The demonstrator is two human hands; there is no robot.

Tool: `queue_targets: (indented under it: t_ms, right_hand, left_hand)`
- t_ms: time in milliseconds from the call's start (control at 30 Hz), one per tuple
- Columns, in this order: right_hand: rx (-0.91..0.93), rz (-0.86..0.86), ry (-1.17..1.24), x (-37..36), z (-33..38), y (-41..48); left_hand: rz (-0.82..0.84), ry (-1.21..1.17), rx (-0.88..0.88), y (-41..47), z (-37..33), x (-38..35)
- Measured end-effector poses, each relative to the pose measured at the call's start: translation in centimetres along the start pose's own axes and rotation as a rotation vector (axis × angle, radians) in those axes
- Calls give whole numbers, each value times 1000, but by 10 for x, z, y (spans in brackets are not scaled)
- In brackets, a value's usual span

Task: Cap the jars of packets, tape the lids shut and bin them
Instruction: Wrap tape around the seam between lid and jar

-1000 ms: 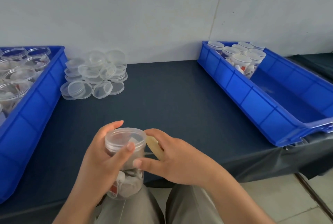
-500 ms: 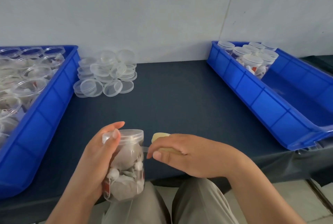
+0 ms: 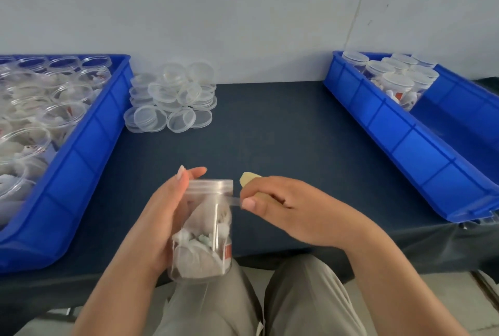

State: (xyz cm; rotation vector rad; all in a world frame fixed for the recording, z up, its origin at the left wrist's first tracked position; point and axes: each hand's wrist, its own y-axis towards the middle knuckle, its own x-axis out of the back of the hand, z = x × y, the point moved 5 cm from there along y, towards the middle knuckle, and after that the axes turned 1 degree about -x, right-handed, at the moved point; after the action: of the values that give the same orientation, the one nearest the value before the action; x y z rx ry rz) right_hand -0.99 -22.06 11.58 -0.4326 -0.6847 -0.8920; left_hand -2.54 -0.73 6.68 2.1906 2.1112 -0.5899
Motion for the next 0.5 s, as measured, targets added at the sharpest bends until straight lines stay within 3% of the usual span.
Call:
queue_targets:
  t_ms: [267,500]
  right_hand:
    - [-6,-60,12,-7,0,4]
    - [-20,-89,-35,1,-5,2]
  left_hand:
    - [90,21,-34,2,-1,2]
    - [-12,322,-158,3,-12,9]
